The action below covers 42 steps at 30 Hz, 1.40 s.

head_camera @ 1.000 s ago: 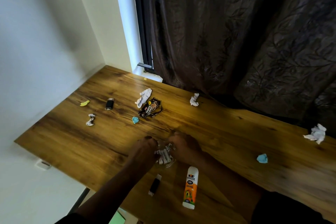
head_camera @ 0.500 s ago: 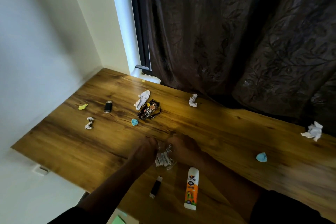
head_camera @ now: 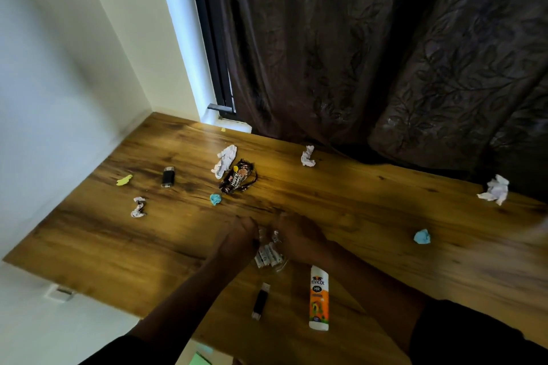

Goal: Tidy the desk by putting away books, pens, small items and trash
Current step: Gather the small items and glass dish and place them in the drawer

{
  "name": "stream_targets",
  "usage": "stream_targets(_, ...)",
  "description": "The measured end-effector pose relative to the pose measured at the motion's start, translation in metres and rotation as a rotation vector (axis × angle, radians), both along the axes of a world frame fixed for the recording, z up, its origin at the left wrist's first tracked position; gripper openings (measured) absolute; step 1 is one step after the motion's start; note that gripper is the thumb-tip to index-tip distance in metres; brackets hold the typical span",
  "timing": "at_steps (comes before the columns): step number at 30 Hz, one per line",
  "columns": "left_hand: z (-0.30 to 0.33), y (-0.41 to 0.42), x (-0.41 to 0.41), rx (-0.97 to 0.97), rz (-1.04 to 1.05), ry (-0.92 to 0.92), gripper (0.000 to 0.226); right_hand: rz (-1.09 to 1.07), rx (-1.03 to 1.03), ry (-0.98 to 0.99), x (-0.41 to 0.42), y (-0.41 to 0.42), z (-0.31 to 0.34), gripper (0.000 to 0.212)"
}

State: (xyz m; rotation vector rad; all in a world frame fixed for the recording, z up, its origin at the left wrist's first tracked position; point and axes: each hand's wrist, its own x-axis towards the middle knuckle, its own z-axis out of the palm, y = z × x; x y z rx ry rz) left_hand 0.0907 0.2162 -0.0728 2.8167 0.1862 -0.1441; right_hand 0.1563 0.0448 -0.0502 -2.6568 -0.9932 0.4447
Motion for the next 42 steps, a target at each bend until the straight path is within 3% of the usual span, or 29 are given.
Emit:
stream_targets(6,0.008,0.003,-0.007,-0.167,-0.009,-0.064,0.013,-0.117,0.007,0.043,-0.013,0.006,-0.003,0.034)
stream_targets(11,0.007,0.014,-0.032,-0.114,-0.081,-0.201,0.029,-0.227,0.055,0.055,-0.04,0.011,-0.011,0.042)
stream_targets(17,-0.018,0.023,-0.09,-0.035,-0.095,-0.199,0.059,-0.159,0.145,-0.211,-0.104,0.01,-0.018,0.037)
stream_targets(22,-0.015,0.021,-0.155,-0.043,-0.067,-0.275,0.062,-0.041,0.335,-0.445,-0.165,0.006,-0.024,0.029)
stream_targets(26,-0.012,0.008,-0.205,-0.089,-0.027,-0.444,0.053,-0.007,0.362,-0.278,-0.204,0.01,-0.041,0.026)
stream_targets(31,-0.033,0.004,-0.251,-0.244,0.289,-0.311,0.025,0.003,0.425,-0.116,-0.253,0.017,-0.052,0.033)
stream_targets(34,-0.037,0.003,-0.26,-0.544,0.53,-0.196,0.012,-0.032,0.415,0.038,-0.269,0.02,-0.059,0.031)
stream_targets(35,-0.035,0.005,-0.259,-0.781,0.676,-0.109,0.008,-0.056,0.411,0.1,-0.273,0.02,-0.065,0.03)
stream_targets(37,-0.035,0.018,-0.254,-1.363,0.98,0.141,0.024,-0.134,0.38,0.233,-0.277,0.024,-0.077,0.028)
stream_targets(39,-0.038,0.035,-0.252,-1.755,1.153,0.316,0.043,-0.257,0.336,0.397,-0.276,0.029,-0.095,0.027)
stream_targets(42,-0.057,0.053,-0.245,-1.889,1.252,0.285,0.063,-0.534,0.322,0.691,-0.271,0.037,-0.115,0.032)
